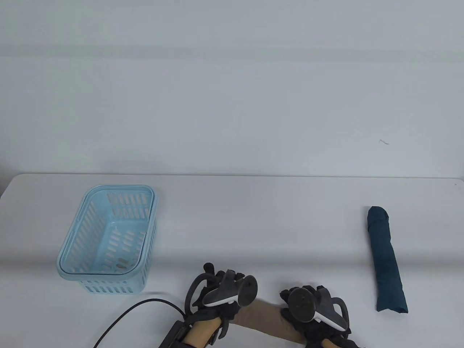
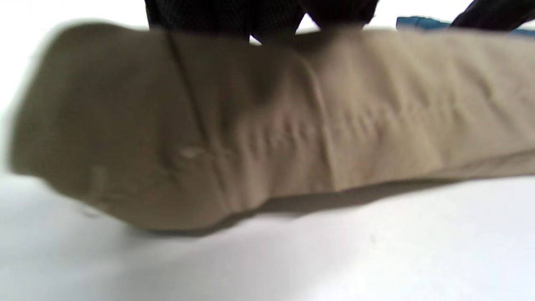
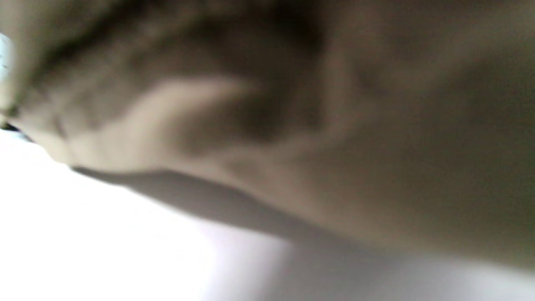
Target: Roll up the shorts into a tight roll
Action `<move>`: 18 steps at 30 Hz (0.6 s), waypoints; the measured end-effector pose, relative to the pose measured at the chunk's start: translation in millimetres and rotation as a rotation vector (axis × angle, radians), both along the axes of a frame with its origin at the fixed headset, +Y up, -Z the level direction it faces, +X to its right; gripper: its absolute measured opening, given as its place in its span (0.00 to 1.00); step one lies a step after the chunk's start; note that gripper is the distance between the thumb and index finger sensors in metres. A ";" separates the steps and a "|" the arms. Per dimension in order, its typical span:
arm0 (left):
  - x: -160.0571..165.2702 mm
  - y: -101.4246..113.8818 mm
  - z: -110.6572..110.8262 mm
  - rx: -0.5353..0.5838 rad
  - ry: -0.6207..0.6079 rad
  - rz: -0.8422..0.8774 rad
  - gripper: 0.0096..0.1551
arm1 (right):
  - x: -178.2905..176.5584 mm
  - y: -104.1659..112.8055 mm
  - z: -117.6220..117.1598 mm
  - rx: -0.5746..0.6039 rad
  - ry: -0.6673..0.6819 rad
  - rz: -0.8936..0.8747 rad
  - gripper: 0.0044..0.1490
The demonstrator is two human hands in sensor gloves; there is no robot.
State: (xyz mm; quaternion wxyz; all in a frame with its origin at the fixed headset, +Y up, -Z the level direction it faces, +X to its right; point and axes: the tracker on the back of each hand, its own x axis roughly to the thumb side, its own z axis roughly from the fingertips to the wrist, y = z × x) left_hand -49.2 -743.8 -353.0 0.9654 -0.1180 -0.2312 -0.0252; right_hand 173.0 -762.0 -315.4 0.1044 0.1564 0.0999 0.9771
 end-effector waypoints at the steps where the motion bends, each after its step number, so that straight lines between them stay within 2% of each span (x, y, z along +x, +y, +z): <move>1: -4.8 3.6 1.6 0.006 0.000 0.015 0.37 | 0.5 3.1 1.7 0.015 0.007 -0.015 0.38; 3: -20.3 13.2 9.0 0.014 -0.007 0.046 0.37 | -0.8 10.8 6.1 0.039 0.084 -0.069 0.39; 9: -47.9 22.5 32.8 0.076 -0.039 0.053 0.38 | -22.2 15.0 20.9 -0.028 0.304 -0.150 0.39; 13: -58.4 22.5 39.0 0.109 -0.022 0.110 0.37 | -37.6 13.3 34.3 -0.035 0.397 -0.088 0.39; 18: -61.2 24.1 39.3 0.130 -0.028 0.105 0.38 | -50.8 -3.5 39.2 -0.098 0.431 0.059 0.38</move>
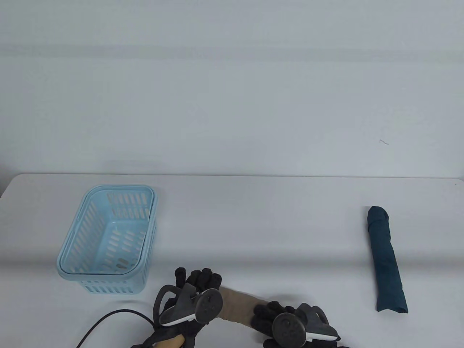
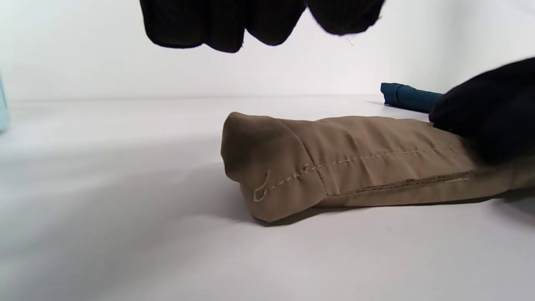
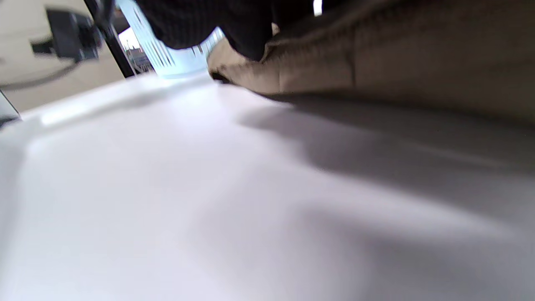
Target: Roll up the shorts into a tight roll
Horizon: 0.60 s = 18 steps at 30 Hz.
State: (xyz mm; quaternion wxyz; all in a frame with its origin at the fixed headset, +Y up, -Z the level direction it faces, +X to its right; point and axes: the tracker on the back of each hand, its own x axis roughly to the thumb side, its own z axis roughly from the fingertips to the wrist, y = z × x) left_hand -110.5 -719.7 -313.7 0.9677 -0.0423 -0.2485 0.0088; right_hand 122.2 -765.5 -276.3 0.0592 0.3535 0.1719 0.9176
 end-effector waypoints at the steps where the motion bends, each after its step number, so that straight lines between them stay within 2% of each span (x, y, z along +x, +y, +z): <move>1: 0.1 -0.1 0.2 -0.005 -0.004 0.000 0.38 | -0.9 -1.3 0.3 0.014 0.000 0.019 0.37; 11: 5.5 -5.2 3.6 -0.059 -0.035 -0.001 0.37 | 2.1 -2.8 -8.4 0.010 -0.065 0.026 0.35; 18: 8.1 -4.9 4.9 -0.056 -0.050 -0.001 0.38 | 26.6 -7.0 -38.3 0.032 -0.247 0.039 0.36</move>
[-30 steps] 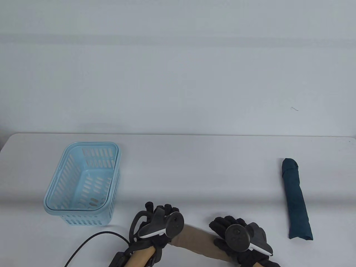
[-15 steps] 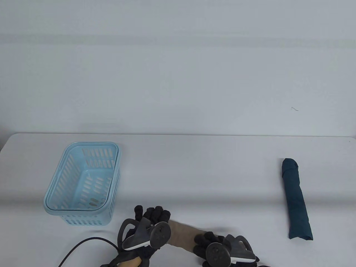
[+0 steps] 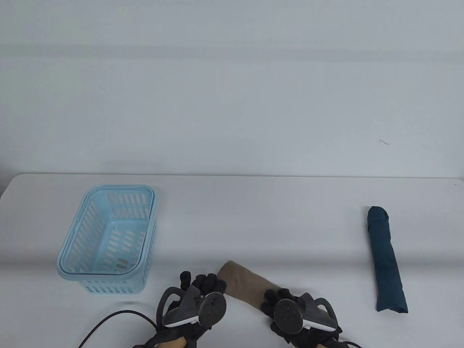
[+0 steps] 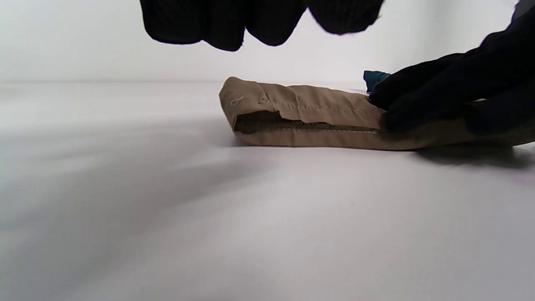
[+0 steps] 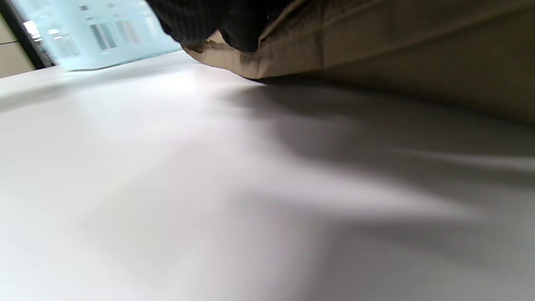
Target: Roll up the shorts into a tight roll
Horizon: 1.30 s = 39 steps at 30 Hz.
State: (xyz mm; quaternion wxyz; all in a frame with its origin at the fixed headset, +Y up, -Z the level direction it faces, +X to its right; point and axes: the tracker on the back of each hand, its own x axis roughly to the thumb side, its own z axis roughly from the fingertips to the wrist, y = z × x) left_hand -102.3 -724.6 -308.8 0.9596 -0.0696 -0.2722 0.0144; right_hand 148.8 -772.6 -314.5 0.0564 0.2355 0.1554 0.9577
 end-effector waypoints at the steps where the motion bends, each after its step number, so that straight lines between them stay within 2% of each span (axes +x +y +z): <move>1: 0.1 -0.2 -0.1 -0.004 0.000 0.002 0.38 | 6.5 -0.8 -5.8 0.000 -0.036 -0.003 0.36; 13: 3.1 -1.9 0.5 -0.025 -0.012 0.009 0.38 | 92.1 -7.9 -64.1 -0.085 -0.468 -0.071 0.38; 24: 5.5 -2.3 1.8 -0.037 -0.020 0.011 0.38 | 151.5 -11.3 -80.8 -0.067 -0.726 -0.102 0.38; 39: 10.0 -5.0 4.5 -0.055 -0.034 0.011 0.38 | 184.4 -13.9 -87.1 -0.052 -0.915 -0.126 0.39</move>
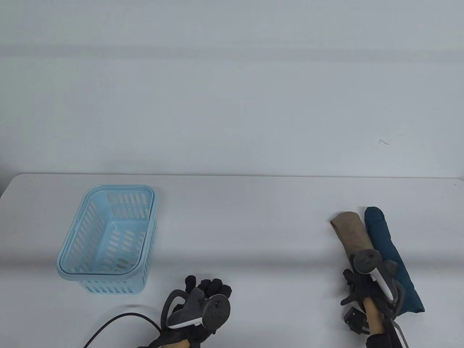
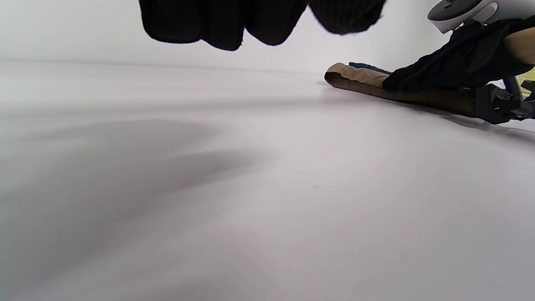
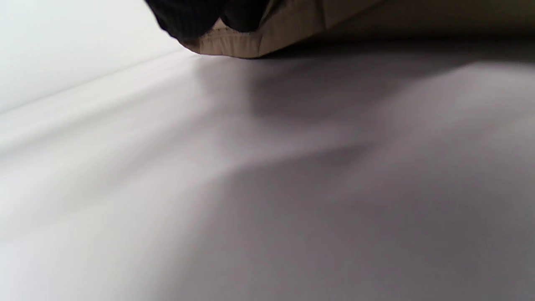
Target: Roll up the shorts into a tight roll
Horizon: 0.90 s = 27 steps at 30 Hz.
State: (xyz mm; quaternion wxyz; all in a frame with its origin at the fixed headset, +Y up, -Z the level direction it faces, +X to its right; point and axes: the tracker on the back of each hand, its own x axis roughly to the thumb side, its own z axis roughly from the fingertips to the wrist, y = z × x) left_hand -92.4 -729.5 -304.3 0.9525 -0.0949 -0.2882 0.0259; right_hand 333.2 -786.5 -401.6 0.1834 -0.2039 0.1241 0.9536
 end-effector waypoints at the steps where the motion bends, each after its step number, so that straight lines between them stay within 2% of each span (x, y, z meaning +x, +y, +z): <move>1: 0.7 -1.1 0.2 -0.004 -0.002 -0.002 0.38 | 0.3 -0.3 0.1 0.002 -0.003 0.001 0.39; 11: 2.6 -2.8 -0.1 -0.007 -0.007 -0.005 0.38 | -5.1 -2.2 1.0 0.011 -0.035 0.073 0.39; 19: -2.5 5.6 -4.3 0.023 0.034 0.026 0.38 | -1.7 2.2 1.6 0.006 -0.011 0.024 0.40; 23: -6.7 10.7 -4.4 0.041 0.051 0.047 0.38 | -3.3 23.1 6.9 0.085 -0.021 0.010 0.40; 27: -9.3 13.6 -8.6 0.062 0.073 0.066 0.38 | -27.6 62.9 17.6 0.238 0.096 0.070 0.41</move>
